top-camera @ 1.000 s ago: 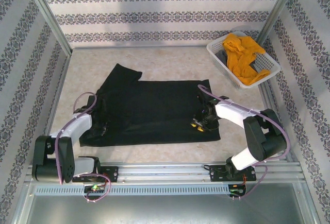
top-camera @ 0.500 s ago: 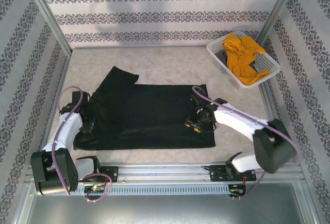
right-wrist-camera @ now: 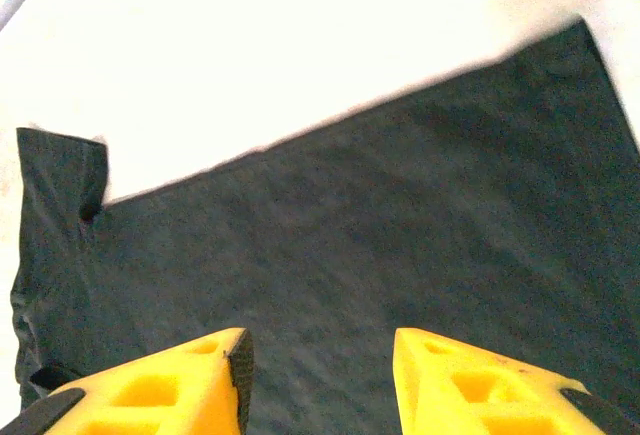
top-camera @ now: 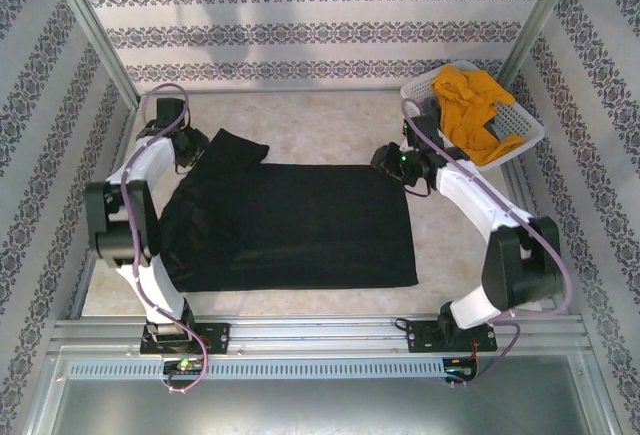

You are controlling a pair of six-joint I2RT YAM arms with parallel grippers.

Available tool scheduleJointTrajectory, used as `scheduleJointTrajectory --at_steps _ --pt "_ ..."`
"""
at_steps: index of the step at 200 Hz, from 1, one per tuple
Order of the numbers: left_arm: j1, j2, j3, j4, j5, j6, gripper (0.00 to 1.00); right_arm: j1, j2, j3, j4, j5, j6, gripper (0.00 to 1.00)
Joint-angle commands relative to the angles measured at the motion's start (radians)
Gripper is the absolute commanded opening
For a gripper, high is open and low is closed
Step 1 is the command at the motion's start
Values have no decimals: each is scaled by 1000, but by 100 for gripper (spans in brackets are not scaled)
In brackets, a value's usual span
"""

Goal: Fold and stack the t-shirts

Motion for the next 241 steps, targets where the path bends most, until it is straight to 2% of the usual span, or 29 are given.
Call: scheduleJointTrajectory --at_steps 1,35,67,109,137,176,208,241 --pt "-11 107 102 122 26 91 33 -23 94 75 13 -45 -68 44" --pt "-15 299 281 110 -14 179 34 -35 186 160 -7 -30 -71 45" --pt "-21 428 437 49 -34 212 40 -37 218 199 -21 -29 -70 46" --pt "-72 538 609 -128 -135 294 45 -40 221 186 -12 -36 -52 46" --pt "-86 597 694 -300 -212 273 45 -49 221 182 -7 -42 -42 46" --pt "-87 680 812 -417 -188 278 46 -54 221 190 -11 -46 -47 46" --pt "-87 735 902 -486 -187 284 40 -51 206 156 -6 -26 -29 46" --pt "-87 748 932 -519 -177 305 20 -50 183 101 22 14 9 46"
